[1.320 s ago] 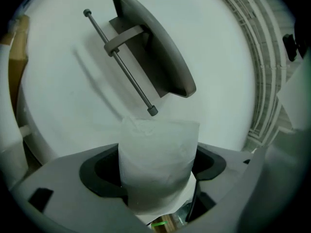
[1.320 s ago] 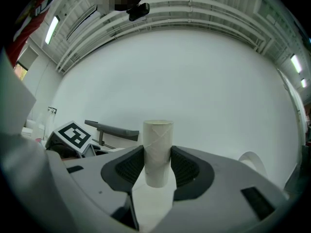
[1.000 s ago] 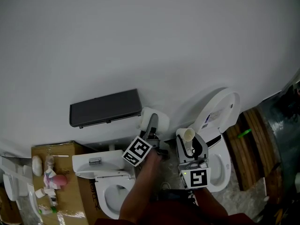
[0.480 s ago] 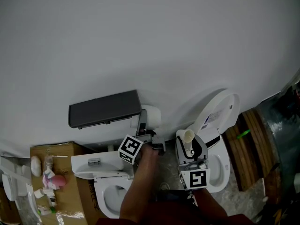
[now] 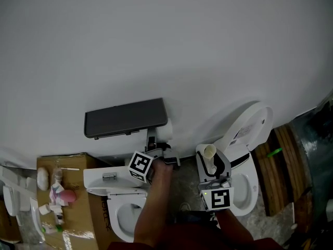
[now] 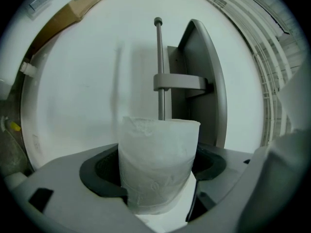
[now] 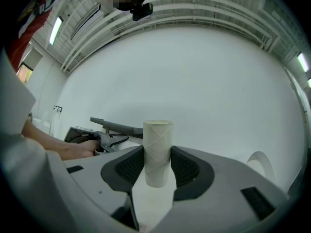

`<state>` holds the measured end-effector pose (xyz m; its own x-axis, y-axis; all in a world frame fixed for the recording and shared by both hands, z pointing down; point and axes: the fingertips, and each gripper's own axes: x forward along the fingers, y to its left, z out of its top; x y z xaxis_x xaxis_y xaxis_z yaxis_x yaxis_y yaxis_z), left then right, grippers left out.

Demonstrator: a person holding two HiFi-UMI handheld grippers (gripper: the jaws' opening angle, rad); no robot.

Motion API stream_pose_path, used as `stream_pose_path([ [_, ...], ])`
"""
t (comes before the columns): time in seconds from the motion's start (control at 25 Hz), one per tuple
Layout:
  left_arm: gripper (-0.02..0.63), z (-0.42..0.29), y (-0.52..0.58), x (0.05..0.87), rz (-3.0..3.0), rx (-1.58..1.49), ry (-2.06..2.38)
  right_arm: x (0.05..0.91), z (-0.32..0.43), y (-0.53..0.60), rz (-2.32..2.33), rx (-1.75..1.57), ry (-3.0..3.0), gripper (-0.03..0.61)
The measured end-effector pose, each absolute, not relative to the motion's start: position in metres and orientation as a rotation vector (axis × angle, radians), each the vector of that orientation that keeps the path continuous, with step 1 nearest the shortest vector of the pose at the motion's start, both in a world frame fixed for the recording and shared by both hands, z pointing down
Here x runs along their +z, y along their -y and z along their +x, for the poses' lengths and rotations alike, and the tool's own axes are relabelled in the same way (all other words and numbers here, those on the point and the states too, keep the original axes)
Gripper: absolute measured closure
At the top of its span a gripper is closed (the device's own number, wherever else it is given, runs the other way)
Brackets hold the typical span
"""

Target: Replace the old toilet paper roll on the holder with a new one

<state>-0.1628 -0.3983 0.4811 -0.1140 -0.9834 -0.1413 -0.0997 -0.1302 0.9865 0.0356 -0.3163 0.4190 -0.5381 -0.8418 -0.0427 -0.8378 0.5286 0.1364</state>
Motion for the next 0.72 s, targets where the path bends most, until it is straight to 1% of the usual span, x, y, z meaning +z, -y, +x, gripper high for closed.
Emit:
stream_pose_path([
  [0.4, 0.176, -0.200, 0.383, 0.484, 1.266, -1.444, 1.342, 0.418, 0.018, 0.314, 1.453, -0.215, 2.746, 0.400],
  [0.72, 0.176, -0.210, 0.377, 0.484, 1.286, -1.458, 1.341, 0.417, 0.002, 0.310, 1.420, -0.221, 2.768, 0.400],
])
